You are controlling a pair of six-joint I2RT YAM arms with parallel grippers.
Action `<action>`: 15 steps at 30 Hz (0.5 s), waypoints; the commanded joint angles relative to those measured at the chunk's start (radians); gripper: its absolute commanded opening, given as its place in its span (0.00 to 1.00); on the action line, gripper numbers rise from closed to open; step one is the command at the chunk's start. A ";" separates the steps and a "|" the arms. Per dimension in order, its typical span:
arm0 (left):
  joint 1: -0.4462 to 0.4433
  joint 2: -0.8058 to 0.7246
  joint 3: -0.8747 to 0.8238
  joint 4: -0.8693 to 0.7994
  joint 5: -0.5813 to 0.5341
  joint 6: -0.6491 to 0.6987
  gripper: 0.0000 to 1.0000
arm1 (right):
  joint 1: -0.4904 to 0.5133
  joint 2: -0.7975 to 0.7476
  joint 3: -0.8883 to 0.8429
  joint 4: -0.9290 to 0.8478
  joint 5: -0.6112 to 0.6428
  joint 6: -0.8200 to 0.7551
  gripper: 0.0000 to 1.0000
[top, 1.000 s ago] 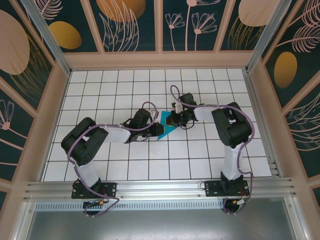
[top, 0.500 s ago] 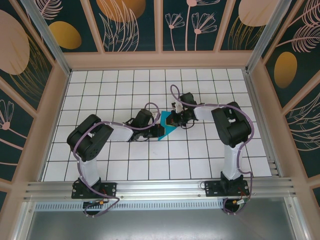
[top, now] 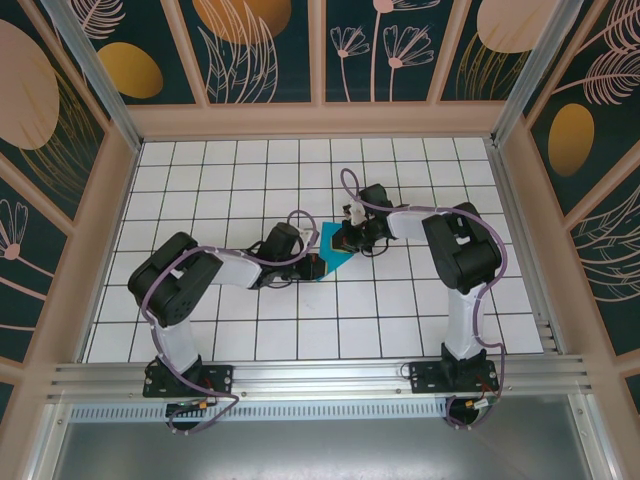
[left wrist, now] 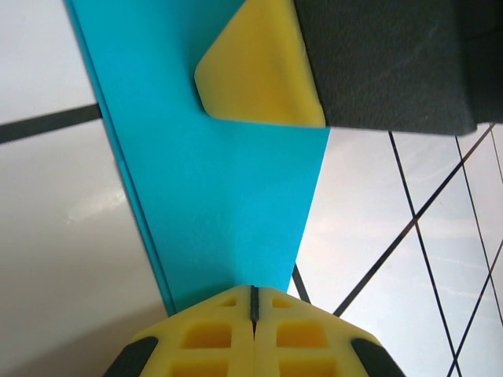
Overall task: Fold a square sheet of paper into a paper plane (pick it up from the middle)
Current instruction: Fourth fold the wing at the center of the table.
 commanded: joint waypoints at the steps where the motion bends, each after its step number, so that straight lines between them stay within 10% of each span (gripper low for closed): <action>1: -0.024 -0.008 -0.057 -0.107 0.046 0.019 0.00 | 0.002 0.108 -0.030 -0.074 0.176 -0.017 0.05; 15: -0.053 -0.059 -0.133 -0.133 0.016 0.009 0.00 | 0.001 0.111 -0.034 -0.082 0.186 -0.016 0.05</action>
